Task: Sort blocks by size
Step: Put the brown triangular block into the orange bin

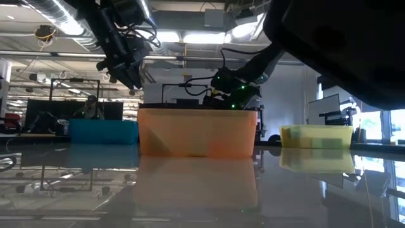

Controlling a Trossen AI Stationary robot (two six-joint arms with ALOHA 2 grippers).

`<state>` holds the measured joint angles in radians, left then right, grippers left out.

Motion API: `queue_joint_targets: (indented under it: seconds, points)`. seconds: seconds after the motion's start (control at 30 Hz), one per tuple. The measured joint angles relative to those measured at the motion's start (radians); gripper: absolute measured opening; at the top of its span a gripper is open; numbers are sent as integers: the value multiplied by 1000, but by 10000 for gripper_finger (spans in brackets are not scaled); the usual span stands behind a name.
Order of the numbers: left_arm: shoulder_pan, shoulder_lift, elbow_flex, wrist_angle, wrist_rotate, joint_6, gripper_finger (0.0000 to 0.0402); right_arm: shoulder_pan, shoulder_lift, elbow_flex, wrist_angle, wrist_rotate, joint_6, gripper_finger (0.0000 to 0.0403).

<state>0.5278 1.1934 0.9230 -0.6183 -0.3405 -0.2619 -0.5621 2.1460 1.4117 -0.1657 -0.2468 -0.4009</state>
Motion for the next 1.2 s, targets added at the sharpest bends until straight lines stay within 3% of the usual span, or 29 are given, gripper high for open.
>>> queue_joint_targets:
  seconds: [0.23,0.47,0.77,1.2]
  points:
    - [0,0,0,10,0,0,155,6,-37,-2,-46,4,1,133]
    - [1,0,0,10,-1,4,155,59,-162,-2,-163,18,5,132]
    - [3,0,0,8,-2,4,155,248,-268,-2,-319,17,63,131]
    - [3,0,0,7,-1,8,155,469,-272,-1,-267,106,166,133]
